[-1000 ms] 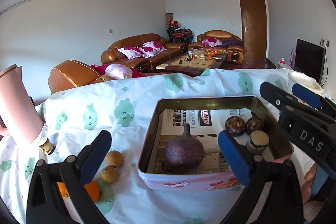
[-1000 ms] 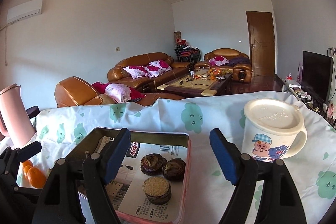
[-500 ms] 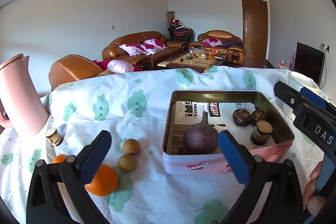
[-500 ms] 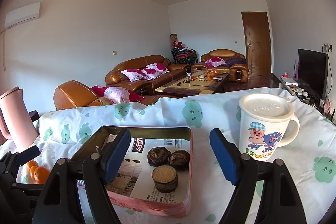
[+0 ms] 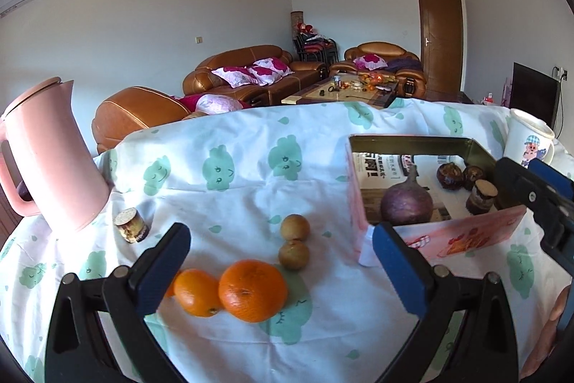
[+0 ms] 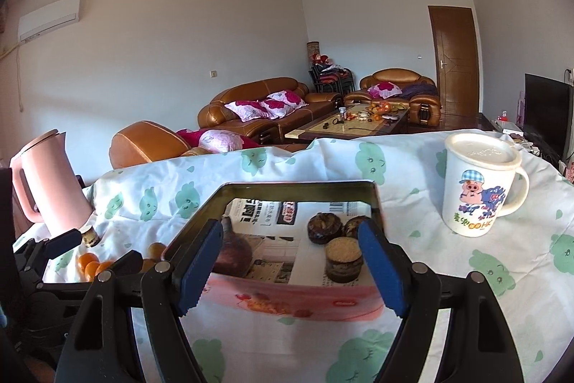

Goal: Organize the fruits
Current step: 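Grasp the large orange with the right tool while the left tool reaches toward another orange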

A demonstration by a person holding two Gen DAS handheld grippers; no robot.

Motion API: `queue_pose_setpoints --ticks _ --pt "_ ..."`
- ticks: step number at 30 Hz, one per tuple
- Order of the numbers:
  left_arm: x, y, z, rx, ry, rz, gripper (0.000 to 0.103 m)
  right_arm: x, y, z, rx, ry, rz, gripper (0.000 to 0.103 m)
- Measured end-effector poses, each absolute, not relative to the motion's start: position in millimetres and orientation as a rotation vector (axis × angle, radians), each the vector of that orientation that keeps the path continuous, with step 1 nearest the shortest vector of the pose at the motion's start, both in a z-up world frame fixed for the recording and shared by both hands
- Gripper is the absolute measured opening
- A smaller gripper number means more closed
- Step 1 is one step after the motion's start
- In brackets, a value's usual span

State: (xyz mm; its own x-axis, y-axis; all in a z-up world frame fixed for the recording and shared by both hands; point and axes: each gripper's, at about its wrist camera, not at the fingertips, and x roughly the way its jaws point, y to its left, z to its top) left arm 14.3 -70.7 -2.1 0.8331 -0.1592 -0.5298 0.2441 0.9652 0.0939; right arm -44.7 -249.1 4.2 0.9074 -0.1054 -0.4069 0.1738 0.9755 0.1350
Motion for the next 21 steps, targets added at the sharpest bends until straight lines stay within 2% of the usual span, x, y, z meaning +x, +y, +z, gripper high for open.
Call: queue_pose_setpoints --ticks 15,17,19,21 --pt "60.0 63.8 -1.8 0.085 0.604 -0.032 0.103 -21.3 -148.6 -16.6 0.138 0.612 0.120 0.079" --pt "64.0 75.0 -1.9 0.070 0.617 -0.021 0.103 -14.4 -135.5 -20.3 0.148 0.641 0.158 0.073" --pt "66.9 84.3 -1.8 0.057 0.628 -0.017 0.103 -4.8 -121.4 -26.3 0.149 0.691 0.191 0.056" --pt "68.4 90.4 -2.2 0.049 0.639 -0.024 0.101 5.4 -109.0 -32.8 0.150 0.742 0.215 0.053"
